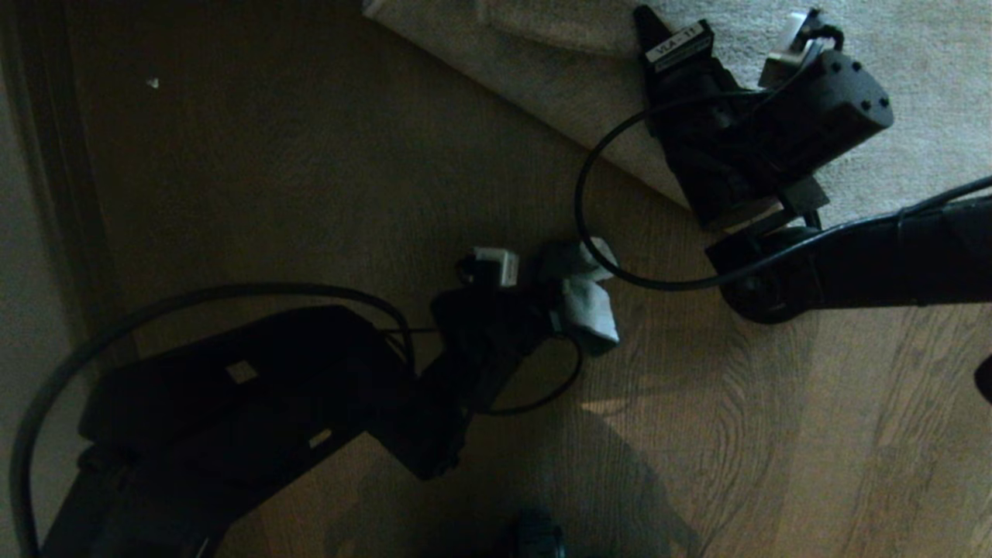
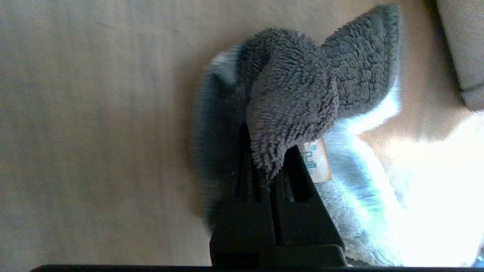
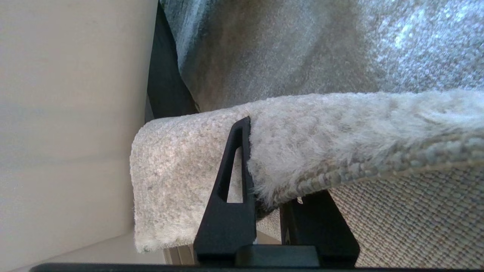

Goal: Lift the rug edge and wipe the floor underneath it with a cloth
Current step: Wipe the floor under the carpet with a rag

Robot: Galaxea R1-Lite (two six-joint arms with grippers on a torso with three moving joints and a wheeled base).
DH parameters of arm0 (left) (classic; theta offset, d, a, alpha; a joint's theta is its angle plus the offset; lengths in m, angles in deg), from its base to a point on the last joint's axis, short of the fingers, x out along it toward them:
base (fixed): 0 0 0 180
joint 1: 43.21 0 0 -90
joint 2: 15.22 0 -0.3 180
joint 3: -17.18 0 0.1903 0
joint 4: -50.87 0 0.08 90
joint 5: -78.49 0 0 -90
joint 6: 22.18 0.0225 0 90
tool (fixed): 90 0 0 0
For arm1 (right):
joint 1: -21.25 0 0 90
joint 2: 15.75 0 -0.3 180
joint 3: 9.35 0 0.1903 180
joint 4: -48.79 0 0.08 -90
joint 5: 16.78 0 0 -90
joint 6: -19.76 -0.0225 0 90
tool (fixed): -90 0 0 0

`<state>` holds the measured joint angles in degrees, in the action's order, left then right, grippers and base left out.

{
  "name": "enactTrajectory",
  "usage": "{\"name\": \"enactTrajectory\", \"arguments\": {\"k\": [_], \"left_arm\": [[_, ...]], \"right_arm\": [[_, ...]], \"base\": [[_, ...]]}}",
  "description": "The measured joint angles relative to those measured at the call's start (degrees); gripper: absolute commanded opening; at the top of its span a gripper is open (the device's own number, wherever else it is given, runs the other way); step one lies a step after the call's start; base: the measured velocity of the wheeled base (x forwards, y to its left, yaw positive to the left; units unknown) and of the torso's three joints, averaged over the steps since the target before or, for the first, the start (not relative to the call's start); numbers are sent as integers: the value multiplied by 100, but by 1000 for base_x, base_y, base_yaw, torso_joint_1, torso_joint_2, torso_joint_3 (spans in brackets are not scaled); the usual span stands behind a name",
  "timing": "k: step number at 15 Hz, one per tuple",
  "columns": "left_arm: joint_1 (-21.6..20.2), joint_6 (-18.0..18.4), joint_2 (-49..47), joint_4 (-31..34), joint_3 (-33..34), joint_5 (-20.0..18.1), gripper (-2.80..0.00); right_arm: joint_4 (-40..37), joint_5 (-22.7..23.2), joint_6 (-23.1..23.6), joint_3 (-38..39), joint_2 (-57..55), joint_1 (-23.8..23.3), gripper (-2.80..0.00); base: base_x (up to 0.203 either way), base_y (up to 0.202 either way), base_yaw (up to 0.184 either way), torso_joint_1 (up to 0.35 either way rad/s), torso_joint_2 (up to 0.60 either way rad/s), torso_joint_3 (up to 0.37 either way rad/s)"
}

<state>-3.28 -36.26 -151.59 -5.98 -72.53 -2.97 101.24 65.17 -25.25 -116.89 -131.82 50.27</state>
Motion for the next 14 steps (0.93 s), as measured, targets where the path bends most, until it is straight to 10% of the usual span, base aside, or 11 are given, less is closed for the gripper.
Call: {"name": "enactTrajectory", "arguments": {"k": [14], "left_arm": [[-1034, 5, 992, -112, 702, -128, -280]], "right_arm": [[378, -27, 17, 50, -118, 116, -280]], "base": [[0, 0, 0, 0, 0, 0]]}}
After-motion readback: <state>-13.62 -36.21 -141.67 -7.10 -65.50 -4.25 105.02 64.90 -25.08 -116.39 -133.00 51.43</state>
